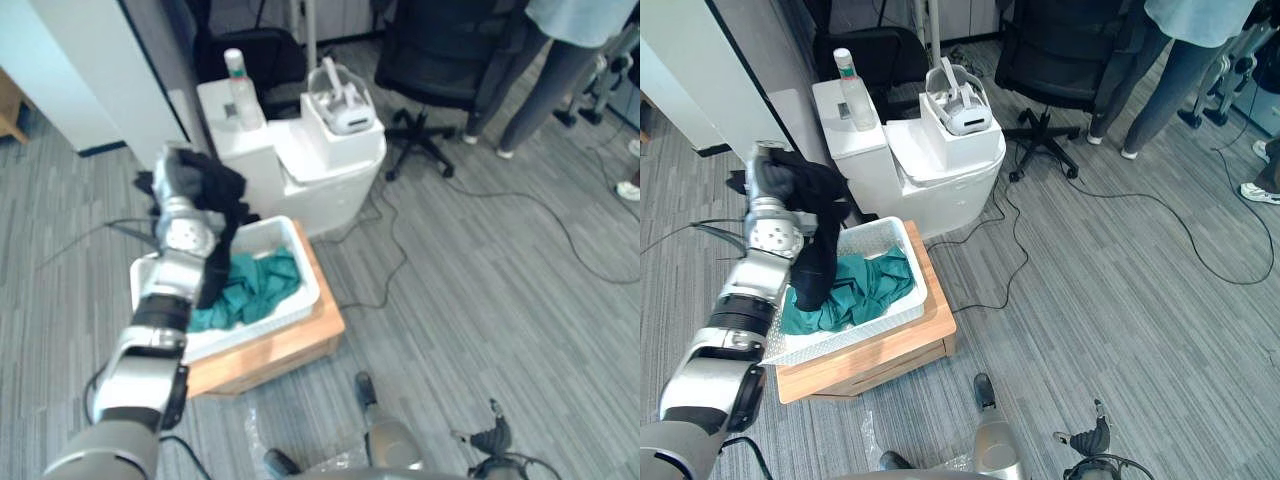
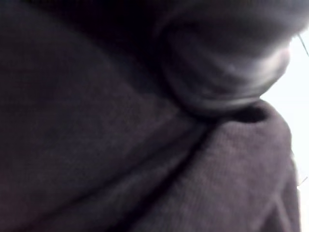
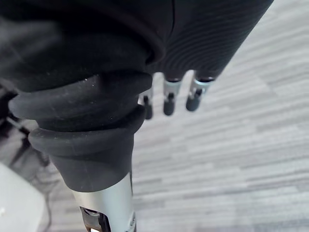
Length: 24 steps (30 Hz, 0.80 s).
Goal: Tidy the bed and pick cloth on bed and put in laundry
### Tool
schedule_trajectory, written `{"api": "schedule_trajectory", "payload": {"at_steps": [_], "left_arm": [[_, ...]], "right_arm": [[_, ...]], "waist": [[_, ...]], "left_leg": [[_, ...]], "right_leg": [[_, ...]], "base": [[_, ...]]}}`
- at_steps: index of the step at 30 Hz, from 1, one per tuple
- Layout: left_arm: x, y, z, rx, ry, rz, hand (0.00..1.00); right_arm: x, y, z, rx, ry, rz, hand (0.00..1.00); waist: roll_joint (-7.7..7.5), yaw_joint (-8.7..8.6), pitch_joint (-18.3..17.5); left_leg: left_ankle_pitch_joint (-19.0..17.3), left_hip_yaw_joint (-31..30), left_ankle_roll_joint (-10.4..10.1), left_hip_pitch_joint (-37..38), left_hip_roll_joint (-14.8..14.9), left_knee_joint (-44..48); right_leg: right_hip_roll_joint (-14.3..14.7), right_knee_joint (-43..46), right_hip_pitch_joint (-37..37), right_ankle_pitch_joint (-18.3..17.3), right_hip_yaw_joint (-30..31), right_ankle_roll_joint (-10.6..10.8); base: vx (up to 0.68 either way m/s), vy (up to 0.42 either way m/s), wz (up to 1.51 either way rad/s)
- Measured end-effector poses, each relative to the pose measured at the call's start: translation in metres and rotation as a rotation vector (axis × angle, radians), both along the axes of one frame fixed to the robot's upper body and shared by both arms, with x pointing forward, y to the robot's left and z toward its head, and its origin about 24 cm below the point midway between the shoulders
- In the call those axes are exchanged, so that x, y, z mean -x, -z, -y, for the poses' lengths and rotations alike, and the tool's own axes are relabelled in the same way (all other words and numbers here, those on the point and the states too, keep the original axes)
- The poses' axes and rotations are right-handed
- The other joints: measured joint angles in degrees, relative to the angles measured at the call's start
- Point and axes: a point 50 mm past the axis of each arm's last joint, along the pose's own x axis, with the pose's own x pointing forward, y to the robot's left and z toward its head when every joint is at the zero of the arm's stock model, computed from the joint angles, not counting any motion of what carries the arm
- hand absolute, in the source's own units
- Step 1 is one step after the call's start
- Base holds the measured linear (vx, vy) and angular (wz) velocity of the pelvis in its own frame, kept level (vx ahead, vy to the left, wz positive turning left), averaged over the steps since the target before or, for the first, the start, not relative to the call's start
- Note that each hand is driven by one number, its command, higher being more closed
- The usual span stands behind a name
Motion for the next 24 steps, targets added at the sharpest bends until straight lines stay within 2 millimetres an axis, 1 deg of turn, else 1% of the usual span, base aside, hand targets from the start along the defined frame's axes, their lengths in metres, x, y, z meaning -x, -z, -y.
{"api": "schedule_trajectory", "payload": {"at_steps": [2, 4, 5, 6, 7, 10, 11, 12, 13, 14, 16, 18, 19, 20, 22, 24], "left_arm": [[-0.001, 0.011, 0.021, 0.018, 0.06, -0.032, 1.0], [0.0, 0.024, 0.035, 0.031, 0.094, -0.065, 1.0], [0.002, 0.032, 0.044, 0.042, 0.114, -0.086, 1.0], [0.004, 0.038, 0.048, 0.05, 0.125, -0.101, 1.0], [0.011, 0.06, 0.059, 0.083, 0.147, -0.165, 1.0], [0.021, 0.089, 0.066, 0.122, 0.158, -0.257, 1.0], [0.029, 0.105, 0.067, 0.137, 0.151, -0.305, 1.0], [0.033, 0.116, 0.064, 0.144, 0.136, -0.346, 1.0], [0.035, 0.121, 0.063, 0.144, 0.128, -0.366, 1.0], [0.037, 0.129, 0.056, 0.154, 0.096, -0.396, 0.0], [0.039, 0.134, 0.042, 0.176, 0.042, -0.411, 0.0], [0.044, 0.14, 0.015, 0.195, -0.069, -0.434, 0.0], [0.045, 0.141, 0.009, 0.197, -0.094, -0.437, 0.0], [0.047, 0.142, -0.005, 0.2, -0.149, -0.441, 0.0], [0.049, 0.141, -0.02, 0.208, -0.209, -0.444, 0.0], [0.049, 0.135, -0.032, 0.217, -0.258, -0.418, 0.0]], "right_arm": [[-0.009, -0.002, -0.003, -0.008, -0.004, 0.025, 0.0], [-0.017, -0.004, -0.003, -0.003, -0.003, 0.05, 0.0], [-0.019, -0.005, -0.004, 0.0, -0.002, 0.057, 0.0], [-0.02, -0.005, -0.004, 0.0, -0.003, 0.059, 0.0], [-0.022, -0.004, -0.006, -0.002, -0.009, 0.056, 0.0], [-0.025, -0.001, -0.011, -0.009, -0.01, 0.049, 0.0], [-0.027, 0.0, -0.013, -0.015, -0.016, 0.05, 0.0], [-0.027, 0.002, -0.015, -0.021, -0.018, 0.041, 0.0], [-0.026, 0.003, -0.015, -0.025, -0.017, 0.036, 0.0], [-0.024, 0.005, -0.015, -0.028, -0.015, 0.025, 0.0], [-0.025, 0.005, -0.015, -0.026, -0.016, 0.028, 0.0], [-0.028, 0.005, -0.019, -0.029, -0.037, 0.031, 0.0], [-0.028, 0.005, -0.02, -0.032, -0.043, 0.029, 0.0], [-0.027, 0.007, -0.023, -0.037, -0.056, 0.022, 0.0], [-0.026, 0.008, -0.024, -0.04, -0.06, 0.017, 0.0], [-0.026, 0.008, -0.024, -0.039, -0.063, 0.019, 0.0]], "waist": [[0.86, 0.16, 1.8], [1.68, 0.09, 3.3], [2.14, 0.07, 4.0], [2.34, 0.06, 4.3], [2.66, 0.0, 4.6], [2.77, 0.27, 4.6], [2.89, 0.46, 4.7], [2.95, 0.82, 4.8], [2.97, 1.13, 4.8], [2.99, 1.67, 4.8], [3.14, 1.86, 5.7], [3.44, 1.85, 6.3], [3.5, 1.9, 6.4], [3.57, 2.19, 6.5], [3.66, 3.15, 6.6], [3.67, 3.62, 6.6]], "left_leg": [[-0.1, 0.6, 0.1, -0.6, -0.2, 0.0], [-0.1, 1.2, 0.1, -0.7, -0.3, 0.0], [-0.2, 1.2, 0.1, -0.7, -0.3, 0.0], [-0.2, 1.3, 0.1, -0.7, -0.3, 0.0], [-0.3, 1.3, 0.1, -0.6, -0.2, 0.0], [-0.4, 1.4, 0.1, -0.6, -0.1, 0.0], [-0.4, 1.4, 0.1, -0.6, -0.1, 0.0], [-0.4, 1.4, 0.1, -0.6, -0.1, 0.0], [-0.4, 1.4, 0.1, -0.5, -0.1, 0.0], [-0.4, 1.3, 0.1, -0.5, -0.1, 0.0], [-0.4, 1.3, 0.1, 0.3, 0.0, 0.0], [-0.4, 1.2, 0.0, 0.9, 0.1, 0.0], [-0.4, 1.2, 0.0, 0.8, 0.2, 0.0], [-0.6, 1.1, -0.2, 0.7, 0.3, 0.0], [-0.6, 1.1, -0.2, 0.7, 0.5, 0.0], [-0.4, 0.8, 0.0, 0.7, 0.7, 0.0]], "right_leg": [[-0.1, 0.1, -1.0, 0.0, 0.6, 0.1], [-0.1, 0.1, -1.3, 0.1, 1.2, 0.2], [0.0, 0.1, -1.3, 0.1, 1.2, 0.2], [0.0, 0.1, -1.3, 0.1, 1.2, 0.2], [0.1, 0.1, -1.3, 0.1, 1.3, 0.3], [0.2, 0.1, -1.3, 0.0, 1.3, 0.3], [0.2, 0.1, -1.3, 0.0, 1.3, 0.4], [0.1, 0.0, -1.3, -0.1, 1.3, 0.4], [0.1, 0.0, -1.2, -0.1, 1.3, 0.4], [0.2, 0.0, -1.2, -0.1, 1.3, 0.4], [0.1, 0.0, -0.2, -0.1, 0.5, 0.4], [0.1, -0.2, 0.6, -0.3, 0.0, 0.2], [0.2, -0.3, 0.6, -0.4, -0.1, 0.2], [0.3, -0.3, 0.6, -0.5, -0.2, 0.1], [0.5, -0.3, 0.6, -0.5, -0.2, 0.1], [0.6, -0.3, 0.7, -0.5, -0.5, 0.0]], "base": [[-0.01, -0.011, -0.11], [0.0, -0.019, -0.12], [0.01, -0.017, -0.07], [0.02, -0.021, -0.05], [0.01, -0.018, -0.03], [0.0, 0.0, 0.0], [0.0, 0.0, 0.0], [0.0, 0.0, 0.0], [0.0, 0.0, 0.0], [-0.01, -0.021, 0.04], [-0.01, -0.022, 0.07], [-0.02, -0.02, 0.07], [-0.01, -0.026, 0.06], [-0.01, -0.036, 0.02], [-0.01, -0.039, -0.01], [0.01, -0.029, 0.05]]}}
